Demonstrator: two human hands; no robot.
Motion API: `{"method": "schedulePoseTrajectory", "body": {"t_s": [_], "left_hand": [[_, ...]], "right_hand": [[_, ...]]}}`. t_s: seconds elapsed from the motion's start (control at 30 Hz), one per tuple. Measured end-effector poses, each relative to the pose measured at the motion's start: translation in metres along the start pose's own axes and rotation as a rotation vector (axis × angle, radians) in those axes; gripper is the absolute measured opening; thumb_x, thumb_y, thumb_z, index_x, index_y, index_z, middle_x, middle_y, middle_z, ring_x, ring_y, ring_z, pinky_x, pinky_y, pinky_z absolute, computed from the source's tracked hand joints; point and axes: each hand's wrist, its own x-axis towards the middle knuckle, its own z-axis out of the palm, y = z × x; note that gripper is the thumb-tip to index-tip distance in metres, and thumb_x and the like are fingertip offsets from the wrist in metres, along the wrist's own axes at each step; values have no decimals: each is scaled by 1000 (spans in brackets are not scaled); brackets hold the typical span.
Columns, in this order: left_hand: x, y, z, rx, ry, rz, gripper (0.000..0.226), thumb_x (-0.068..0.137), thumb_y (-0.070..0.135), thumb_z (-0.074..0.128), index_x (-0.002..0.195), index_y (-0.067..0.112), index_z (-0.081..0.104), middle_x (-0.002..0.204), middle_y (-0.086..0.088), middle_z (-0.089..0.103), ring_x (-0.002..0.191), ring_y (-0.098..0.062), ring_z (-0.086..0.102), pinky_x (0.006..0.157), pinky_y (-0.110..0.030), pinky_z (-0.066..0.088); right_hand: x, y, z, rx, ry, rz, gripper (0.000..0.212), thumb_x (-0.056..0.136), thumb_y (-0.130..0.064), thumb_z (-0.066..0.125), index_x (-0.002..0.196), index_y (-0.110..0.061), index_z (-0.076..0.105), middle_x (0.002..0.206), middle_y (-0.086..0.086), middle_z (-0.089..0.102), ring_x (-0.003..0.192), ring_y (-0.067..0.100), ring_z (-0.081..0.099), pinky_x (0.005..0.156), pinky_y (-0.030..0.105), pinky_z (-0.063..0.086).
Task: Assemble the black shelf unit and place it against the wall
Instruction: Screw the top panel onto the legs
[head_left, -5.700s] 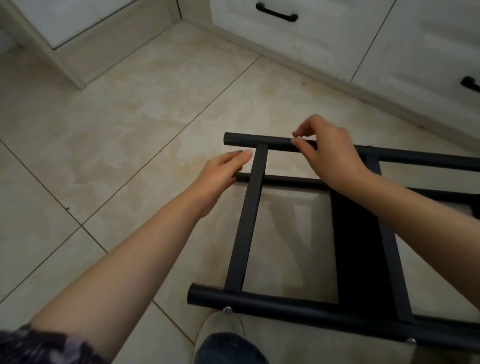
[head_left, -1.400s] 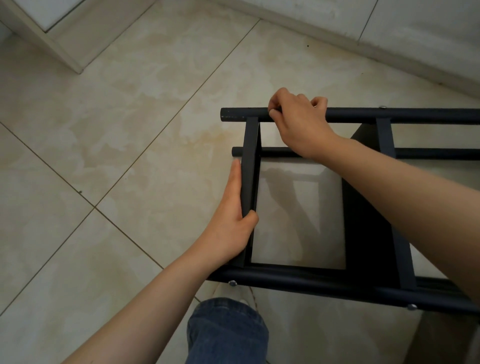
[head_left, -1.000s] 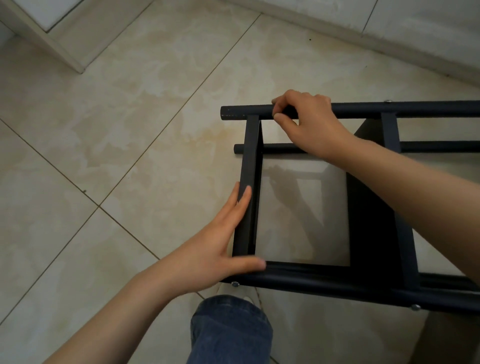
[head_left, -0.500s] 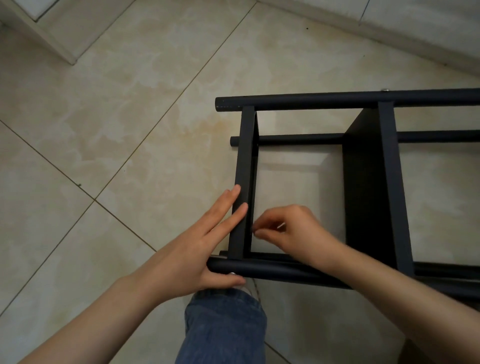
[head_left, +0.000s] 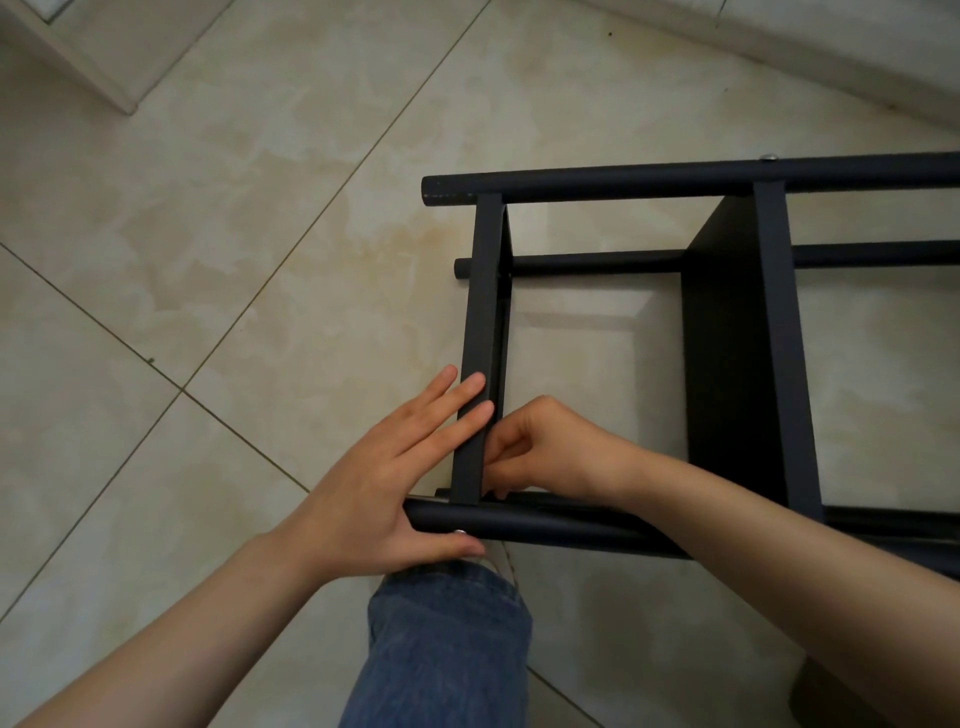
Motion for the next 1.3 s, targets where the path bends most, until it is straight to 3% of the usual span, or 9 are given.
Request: {"method": "schedulePoseTrajectory", "body": {"t_s": [0.17,0.27,0.47,0.67,0.9,1.07,1.3], "left_hand": [[-1,1,1,-27,7,-9,96,81,57,74,155,11,33,168,-2,20,156,-22,14,124,-29,18],[-1,0,2,-43,11,-8,96,81,55,76,155,11,33,168,-3,20,155,-22,15,124,-29,18],[-1,-1,2,-47,5,-3,97,81,55,75,155,11,32,168,-3,19,156,-22,14,124,-29,18],[-1,-1,1,-27,11,8,96,82,56,75,155,9,33,167,-4,21,156,-23,14,124,-28,17],[-1,-1,2,-52,16,-1,96,81,53,76,155,9,33,167,-4,21,155,-23,15,124,-28,18],[-2,-1,3,-62,19,2,96,81,53,76,155,10,32,168,-3,20,155,-23,15,124,-29,19],[-1,-1,4,-63,19,-1,96,81,54,75,155,10,33,167,-3,20,155,-23,16,124,-29,19]], "right_hand": [[-3,1,-1,82,-36,22,17,87,0,68,76,-12,74,74,6,71,69,11,65,78,30,57],[-2,2,-1,132,-58,55,14,89,-2,67,79,-8,74,73,4,70,71,12,65,80,29,57],[8,5,-6,275,-230,278,10,93,-13,66,86,-15,73,83,-2,71,79,9,61,78,25,49],[19,7,-6,302,-331,405,17,94,-17,64,105,-6,71,97,7,69,89,17,62,86,30,47],[18,11,-13,365,-329,415,9,92,-18,67,90,-13,75,93,2,70,87,14,60,87,28,46],[18,11,-8,360,-347,395,16,94,-16,64,103,-6,72,95,5,69,81,14,63,80,26,49],[19,11,-12,349,-362,410,14,93,-17,65,82,-14,73,82,1,69,76,12,60,78,25,47]]}}
